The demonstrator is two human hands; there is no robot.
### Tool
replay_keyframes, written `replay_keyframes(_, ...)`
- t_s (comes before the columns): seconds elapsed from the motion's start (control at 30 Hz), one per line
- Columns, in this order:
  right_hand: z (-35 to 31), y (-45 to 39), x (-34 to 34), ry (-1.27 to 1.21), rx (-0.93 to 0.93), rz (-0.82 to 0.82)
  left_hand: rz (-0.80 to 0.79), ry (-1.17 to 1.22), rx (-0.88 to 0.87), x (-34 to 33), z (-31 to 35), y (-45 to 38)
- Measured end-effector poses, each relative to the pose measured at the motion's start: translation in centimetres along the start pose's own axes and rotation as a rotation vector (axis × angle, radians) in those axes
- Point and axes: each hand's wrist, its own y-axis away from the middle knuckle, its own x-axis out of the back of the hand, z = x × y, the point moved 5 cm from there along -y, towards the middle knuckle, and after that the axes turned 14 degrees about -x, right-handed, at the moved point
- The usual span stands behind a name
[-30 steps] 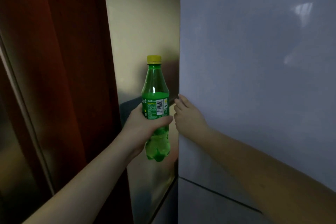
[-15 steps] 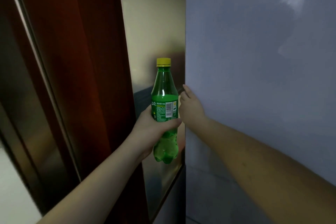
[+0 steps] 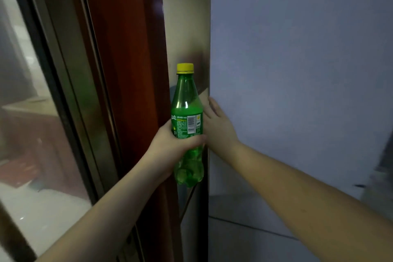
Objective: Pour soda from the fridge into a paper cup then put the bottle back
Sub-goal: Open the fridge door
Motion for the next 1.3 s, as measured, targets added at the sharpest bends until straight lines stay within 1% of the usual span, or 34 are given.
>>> replay_keyframes(0.07,-0.3,2.5,1.3,0.029,0.023,-0.024,-0.045,0.027,-0.018,0.2,0.7,1.3)
replay_keyframes(0.13,0.2,4.6,2.9,0.001,-0.025,-0.031,-0.094,0.05,-0.039,0.2,1.3,2.6)
replay_keyframes(0.27,2.2,9.2,5.7,-0.081,-0.091,0.015,-0.199,0.091,-0.08,-0.8,1.9,5.4)
replay_keyframes(0.4,4.7,13.0,7.6,-0.072,-0.13,-0.032,-0.265,0.16,-0.103,-2.1,2.6,7.5)
replay_keyframes(0.47,5.9,14.8,8.4,-0.084,-0.149,-0.014,-0.292,0.179,-0.113,-3.0,3.0,8.4)
replay_keyframes(0.63,9.6,19.3,10.5,-0.166,-0.165,0.133,-0.352,0.23,-0.133,-6.2,4.3,10.9)
replay_keyframes(0.73,12.5,22.4,11.9,-0.283,-0.168,0.216,-0.381,0.263,-0.13,-8.4,5.1,12.9)
replay_keyframes(0.8,14.7,24.8,12.7,-0.358,-0.169,0.234,-0.408,0.266,-0.132,-10.3,6.0,14.3)
replay_keyframes(0.93,19.5,29.5,13.9,-0.431,-0.199,0.187,-0.477,0.31,-0.116,-14.5,8.0,17.6)
replay_keyframes(1.13,26.1,35.2,14.8,-0.364,-0.333,0.099,-0.543,0.322,-0.087,-20.1,10.2,22.0)
replay_keyframes(1.3,31.1,38.6,14.4,-0.318,-0.399,0.028,-0.607,0.328,-0.057,-24.2,11.5,24.7)
